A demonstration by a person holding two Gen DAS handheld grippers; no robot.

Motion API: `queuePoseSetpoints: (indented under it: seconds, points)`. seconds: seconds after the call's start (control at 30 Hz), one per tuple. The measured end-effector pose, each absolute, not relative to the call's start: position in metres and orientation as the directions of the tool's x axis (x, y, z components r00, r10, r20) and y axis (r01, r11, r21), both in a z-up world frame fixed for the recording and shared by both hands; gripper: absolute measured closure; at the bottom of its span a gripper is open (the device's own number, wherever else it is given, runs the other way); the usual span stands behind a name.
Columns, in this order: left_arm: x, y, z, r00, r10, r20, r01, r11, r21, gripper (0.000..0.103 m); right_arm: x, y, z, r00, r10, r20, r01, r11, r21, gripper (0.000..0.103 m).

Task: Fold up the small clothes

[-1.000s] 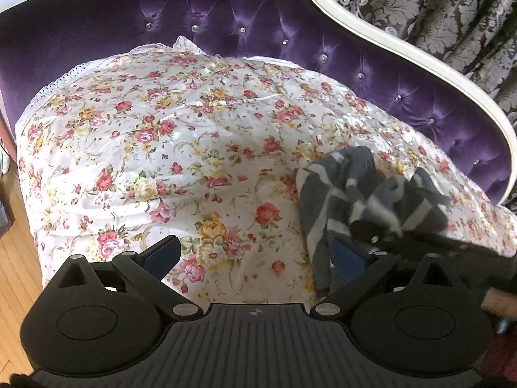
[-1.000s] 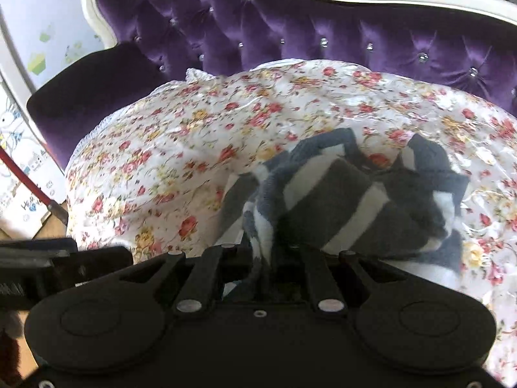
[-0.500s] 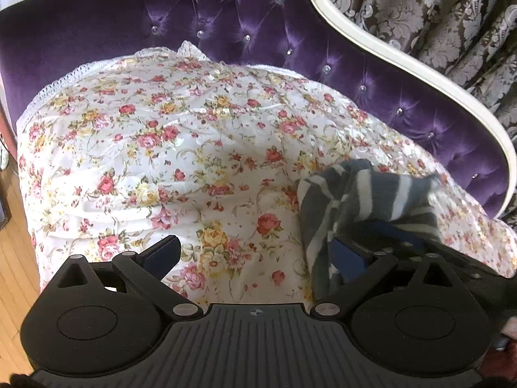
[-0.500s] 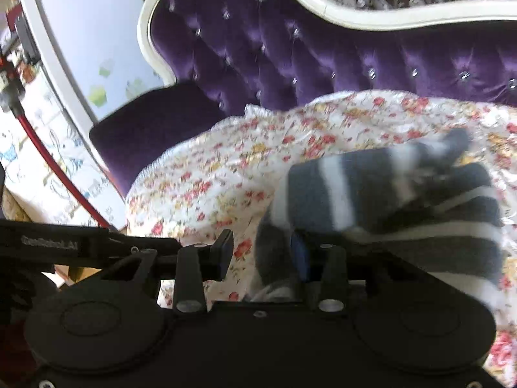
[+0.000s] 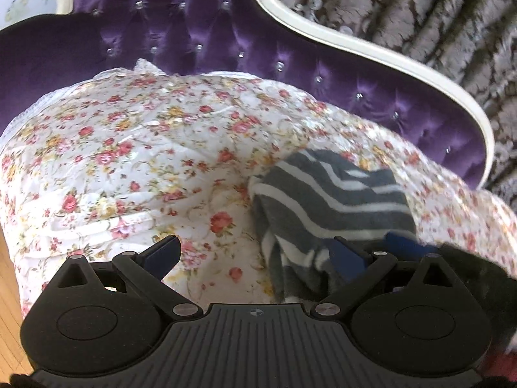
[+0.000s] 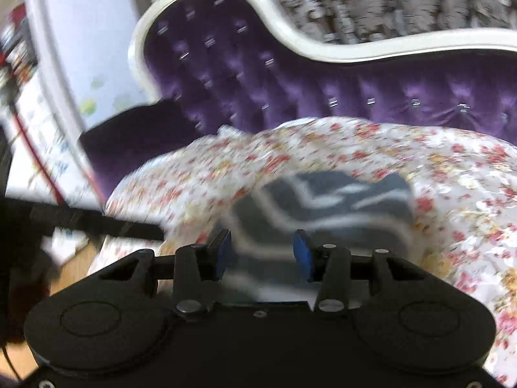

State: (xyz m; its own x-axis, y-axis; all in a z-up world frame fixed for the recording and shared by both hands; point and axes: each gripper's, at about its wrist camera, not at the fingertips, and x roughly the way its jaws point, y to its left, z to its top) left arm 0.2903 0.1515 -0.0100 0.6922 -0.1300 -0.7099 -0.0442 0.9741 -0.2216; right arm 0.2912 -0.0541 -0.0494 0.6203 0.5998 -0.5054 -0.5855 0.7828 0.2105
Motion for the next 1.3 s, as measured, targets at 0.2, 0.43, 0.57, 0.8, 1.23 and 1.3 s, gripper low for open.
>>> queuePoseSetpoints:
  seconds: [0.2,0.43,0.57,0.8,1.23,1.3]
  points:
    - [0.291,0.14,-0.018,0.676,-0.141,-0.724,-0.011,0.98,-0.2,0.003,0.246,-0.025,-0.085,0.485,0.648,-0.588,-0.74,0.662,0.12,0.05]
    - [0.292,0.133,-0.027,0.654,-0.162,-0.739,0.009,0.978,-0.207,0.003,0.247,-0.071,-0.054,0.577,0.657,-0.484,-0.657,0.726,0.203,0.049]
    - [0.295,0.135,-0.035,0.63,-0.221,-0.745,0.016,0.962,-0.272,0.003,0.27,-0.109,-0.046,0.671,0.593,-0.445,-0.526,0.804,0.278,0.024]
    - [0.297,0.142,-0.053,0.591,-0.292,-0.752,0.018,0.937,-0.349,0.003,0.317,-0.148,-0.065,0.674,0.583,-0.454,-0.365,0.797,0.482,0.014]
    - [0.307,0.128,-0.074,0.528,-0.368,-0.766,0.058,0.915,-0.4,0.003,0.364,-0.14,-0.096,0.595,0.681,-0.427,-0.349,0.697,0.626,0.011]
    - [0.308,0.12,-0.072,0.54,-0.372,-0.755,0.091,0.918,-0.387,0.003,0.368,-0.137,-0.097,0.588,0.691,-0.419,-0.357,0.687,0.633,0.009]
